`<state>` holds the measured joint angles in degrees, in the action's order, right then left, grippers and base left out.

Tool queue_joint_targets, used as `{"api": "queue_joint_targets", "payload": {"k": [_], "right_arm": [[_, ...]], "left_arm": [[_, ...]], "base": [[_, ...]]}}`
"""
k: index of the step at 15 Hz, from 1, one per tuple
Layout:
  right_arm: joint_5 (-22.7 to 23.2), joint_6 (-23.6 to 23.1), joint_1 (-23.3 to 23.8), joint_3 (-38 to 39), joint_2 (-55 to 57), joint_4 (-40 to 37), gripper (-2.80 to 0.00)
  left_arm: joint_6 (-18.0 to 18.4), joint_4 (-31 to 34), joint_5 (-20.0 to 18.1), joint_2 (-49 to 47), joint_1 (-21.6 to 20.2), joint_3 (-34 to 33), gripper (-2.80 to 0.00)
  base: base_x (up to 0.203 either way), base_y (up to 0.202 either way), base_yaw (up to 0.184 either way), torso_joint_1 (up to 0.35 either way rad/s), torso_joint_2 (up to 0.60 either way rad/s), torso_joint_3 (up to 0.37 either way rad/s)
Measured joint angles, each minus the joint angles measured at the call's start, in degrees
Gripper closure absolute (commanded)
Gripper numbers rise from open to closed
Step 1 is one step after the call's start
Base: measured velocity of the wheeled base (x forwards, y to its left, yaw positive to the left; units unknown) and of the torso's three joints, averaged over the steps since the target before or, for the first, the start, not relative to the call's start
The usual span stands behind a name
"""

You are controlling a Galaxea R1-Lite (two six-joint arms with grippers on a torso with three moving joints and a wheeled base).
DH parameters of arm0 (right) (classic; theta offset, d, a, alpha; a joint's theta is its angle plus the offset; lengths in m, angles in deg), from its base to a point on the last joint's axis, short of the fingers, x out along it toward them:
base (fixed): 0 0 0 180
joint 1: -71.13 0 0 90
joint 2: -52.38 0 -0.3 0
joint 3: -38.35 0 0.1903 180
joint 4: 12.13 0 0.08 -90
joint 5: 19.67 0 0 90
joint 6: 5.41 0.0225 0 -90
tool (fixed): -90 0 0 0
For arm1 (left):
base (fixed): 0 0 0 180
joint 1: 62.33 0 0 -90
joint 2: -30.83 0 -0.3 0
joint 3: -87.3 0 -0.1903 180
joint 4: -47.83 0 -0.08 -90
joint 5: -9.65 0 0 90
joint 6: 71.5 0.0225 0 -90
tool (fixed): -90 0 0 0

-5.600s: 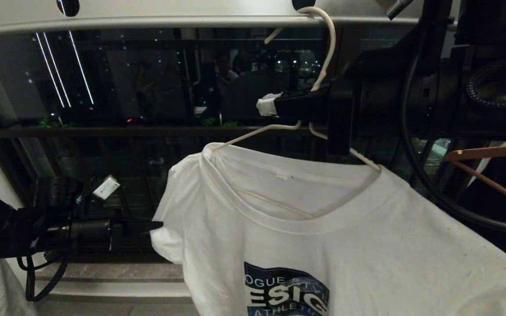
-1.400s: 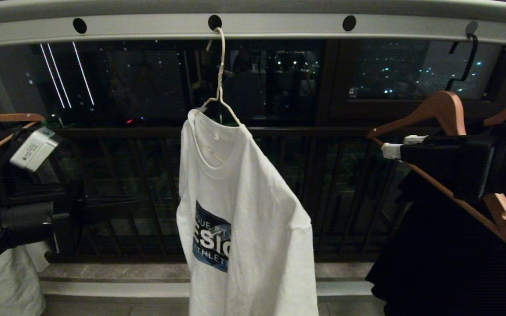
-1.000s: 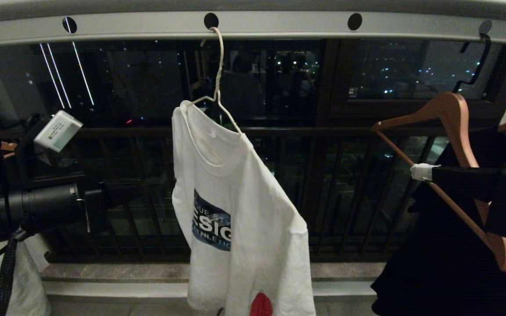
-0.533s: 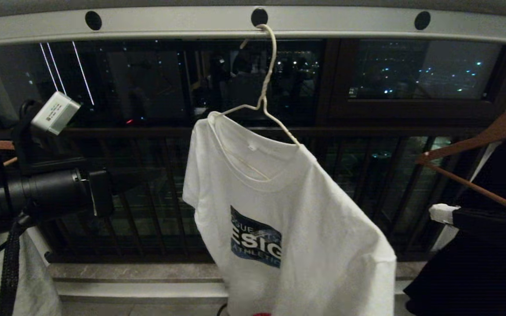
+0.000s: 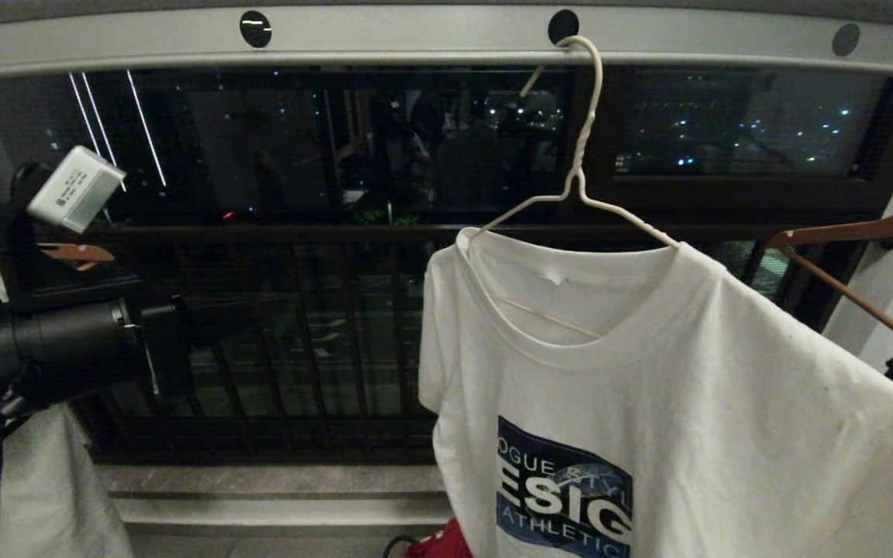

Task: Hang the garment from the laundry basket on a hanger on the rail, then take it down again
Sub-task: Take the clothes off the clothes rack

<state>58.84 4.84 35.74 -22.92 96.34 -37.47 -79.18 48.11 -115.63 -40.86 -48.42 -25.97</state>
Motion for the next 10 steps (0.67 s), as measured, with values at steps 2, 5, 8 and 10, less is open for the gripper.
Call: {"api": "queue_joint_targets", "payload": {"k": [2,5,8,10], "right_arm": [[-0.19,0.00,0.00,1.09,-2.82,0.07,0.00],[-0.44,0.00,0.00,2.32,-5.17,0.27,0.00],[-0.36,-0.02,0.00,2.65,-6.68,0.24,0.00],[0.25,0.02,0.00,2.97,-7.39,0.18,0.00]], "left_arm": [[0.02,0.91,0.19,1.06,0.19,0.06,0.00],[0.07,8.47,0.13,2.87,0.23,3.17,0.00],[0.07,12.14,-0.06,4.20,0.35,4.82,0.00],[0.07,12.32,0.02,4.75,0.99,5.01,0.00]], "base": [[0.000,0.000,0.000,0.000,0.00,0.000],[0.000,0.000,0.000,0.000,0.00,0.000],[0.000,0.000,0.000,0.000,0.00,0.000],[0.000,0.000,0.000,0.000,0.00,0.000]]}}
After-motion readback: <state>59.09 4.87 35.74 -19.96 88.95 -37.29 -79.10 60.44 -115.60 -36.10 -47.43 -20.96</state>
